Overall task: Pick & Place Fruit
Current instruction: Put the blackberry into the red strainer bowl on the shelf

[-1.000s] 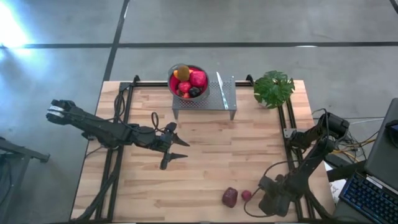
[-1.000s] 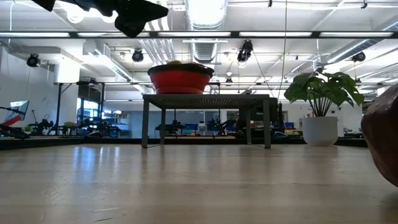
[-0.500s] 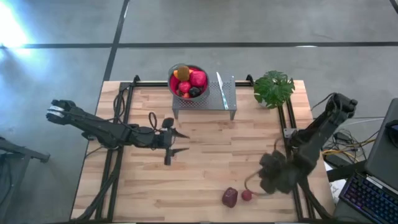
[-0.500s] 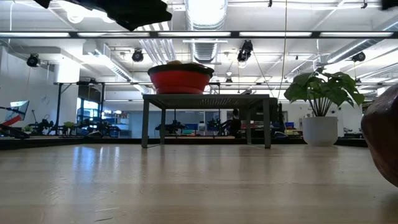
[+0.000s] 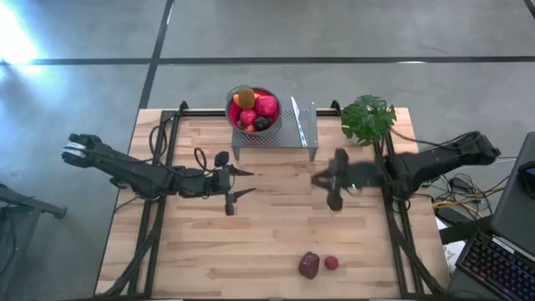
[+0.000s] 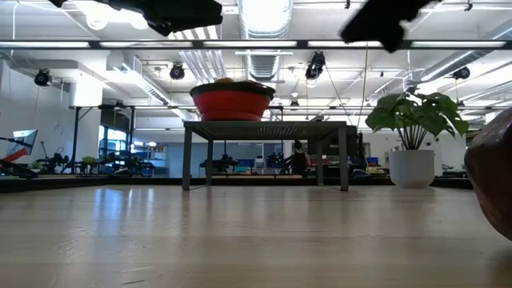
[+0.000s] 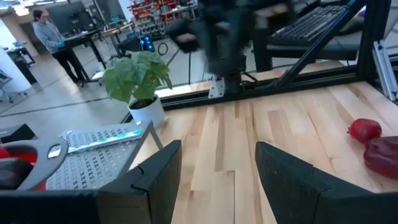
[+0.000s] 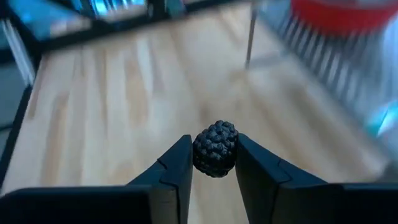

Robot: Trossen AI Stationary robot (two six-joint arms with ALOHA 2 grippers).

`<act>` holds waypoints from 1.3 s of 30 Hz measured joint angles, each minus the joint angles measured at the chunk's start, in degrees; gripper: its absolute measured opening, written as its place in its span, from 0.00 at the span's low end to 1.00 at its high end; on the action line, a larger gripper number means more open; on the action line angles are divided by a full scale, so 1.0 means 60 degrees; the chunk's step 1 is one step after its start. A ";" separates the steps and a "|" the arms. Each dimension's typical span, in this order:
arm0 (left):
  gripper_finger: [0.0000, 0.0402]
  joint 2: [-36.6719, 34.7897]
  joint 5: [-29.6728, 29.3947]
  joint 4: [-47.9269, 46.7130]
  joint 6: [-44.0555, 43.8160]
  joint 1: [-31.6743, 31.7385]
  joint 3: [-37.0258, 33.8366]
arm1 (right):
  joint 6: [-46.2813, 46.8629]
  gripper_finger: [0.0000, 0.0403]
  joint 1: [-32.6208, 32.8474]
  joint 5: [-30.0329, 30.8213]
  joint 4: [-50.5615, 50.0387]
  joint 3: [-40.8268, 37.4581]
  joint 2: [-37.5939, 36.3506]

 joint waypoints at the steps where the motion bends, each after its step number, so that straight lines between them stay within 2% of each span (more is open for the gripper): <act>1: 0.53 0.0000 0.0000 -0.0004 0.0000 0.0000 0.0000 | -0.0503 0.23 -0.0474 -0.0339 0.0481 0.0000 0.0000; 6: 0.53 0.0004 0.0002 -0.0035 -0.0018 -0.0004 0.0000 | -0.2022 0.24 -0.2742 -0.2944 0.2638 0.0025 0.0335; 10: 0.53 0.0004 0.0004 -0.0036 -0.0051 -0.0004 0.0000 | -0.2584 0.24 -0.4206 -0.3797 0.3085 0.0330 0.0962; 15: 0.53 0.0004 0.0004 -0.0036 -0.0058 -0.0004 0.0000 | -0.3346 0.24 -0.5244 -0.4426 0.3081 0.1571 0.2387; 22: 0.53 0.0004 0.0055 -0.0108 -0.0189 -0.0004 0.0000 | -0.3984 0.24 -0.6064 -0.4453 0.1574 0.4198 0.4519; 27: 0.53 0.0004 0.0058 -0.0131 -0.0144 -0.0004 0.0000 | -0.4191 0.25 -0.6313 -0.4417 0.0769 0.5497 0.5704; 32: 0.53 0.0004 0.0058 -0.0202 -0.0142 -0.0004 0.0000 | -0.4324 0.29 -0.6429 -0.4341 0.0188 0.6227 0.6418; 39: 0.53 0.0004 0.0055 -0.0312 -0.0138 -0.0007 0.0000 | -0.4405 0.35 -0.6513 -0.4026 0.0092 0.6408 0.6568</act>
